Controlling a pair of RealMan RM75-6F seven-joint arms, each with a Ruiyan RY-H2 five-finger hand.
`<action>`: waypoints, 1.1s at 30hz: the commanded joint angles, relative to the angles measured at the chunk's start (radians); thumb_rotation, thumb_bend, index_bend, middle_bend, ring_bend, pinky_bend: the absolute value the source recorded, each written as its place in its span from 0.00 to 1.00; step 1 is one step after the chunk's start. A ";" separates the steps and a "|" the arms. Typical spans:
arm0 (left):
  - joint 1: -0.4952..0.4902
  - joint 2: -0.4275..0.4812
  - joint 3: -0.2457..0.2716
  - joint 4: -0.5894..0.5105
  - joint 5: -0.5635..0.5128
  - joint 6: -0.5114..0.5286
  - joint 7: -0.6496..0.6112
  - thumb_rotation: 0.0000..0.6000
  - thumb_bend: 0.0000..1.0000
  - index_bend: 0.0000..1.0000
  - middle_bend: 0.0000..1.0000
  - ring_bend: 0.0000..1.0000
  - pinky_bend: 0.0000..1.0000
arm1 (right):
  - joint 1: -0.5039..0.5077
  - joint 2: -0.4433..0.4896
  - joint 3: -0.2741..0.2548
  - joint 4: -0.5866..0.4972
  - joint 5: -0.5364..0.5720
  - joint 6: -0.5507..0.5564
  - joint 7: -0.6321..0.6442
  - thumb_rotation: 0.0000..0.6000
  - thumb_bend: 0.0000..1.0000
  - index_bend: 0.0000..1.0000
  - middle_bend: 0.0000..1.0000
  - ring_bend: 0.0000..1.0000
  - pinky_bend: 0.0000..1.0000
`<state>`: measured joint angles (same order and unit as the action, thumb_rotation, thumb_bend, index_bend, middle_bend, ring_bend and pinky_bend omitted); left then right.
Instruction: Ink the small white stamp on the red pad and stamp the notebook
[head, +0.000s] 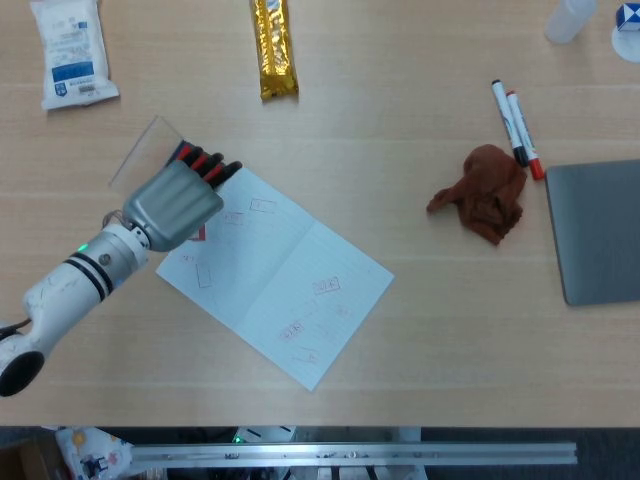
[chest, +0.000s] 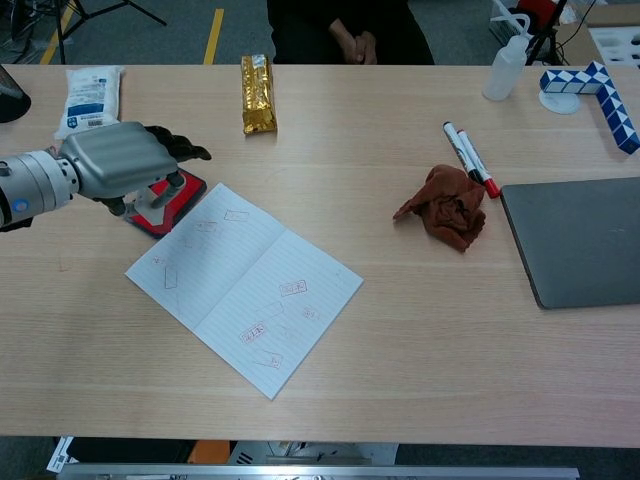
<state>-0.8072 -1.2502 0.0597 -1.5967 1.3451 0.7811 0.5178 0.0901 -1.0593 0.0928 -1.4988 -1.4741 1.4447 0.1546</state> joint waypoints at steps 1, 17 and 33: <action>0.017 0.006 0.017 -0.057 -0.003 0.021 0.057 1.00 0.32 0.65 0.07 0.09 0.16 | 0.004 -0.004 0.000 0.014 0.000 -0.006 0.013 1.00 0.18 0.37 0.41 0.35 0.41; 0.014 -0.136 0.005 -0.095 -0.156 0.043 0.242 1.00 0.32 0.66 0.08 0.09 0.16 | -0.002 -0.021 -0.013 0.102 0.004 -0.018 0.091 1.00 0.18 0.37 0.41 0.35 0.41; 0.025 -0.228 0.022 0.030 -0.220 0.056 0.237 1.00 0.32 0.66 0.09 0.08 0.16 | -0.014 -0.009 -0.015 0.101 0.002 -0.001 0.093 1.00 0.18 0.37 0.41 0.35 0.41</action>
<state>-0.7830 -1.4757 0.0803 -1.5701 1.1262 0.8370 0.7573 0.0764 -1.0689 0.0780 -1.3974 -1.4717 1.4432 0.2486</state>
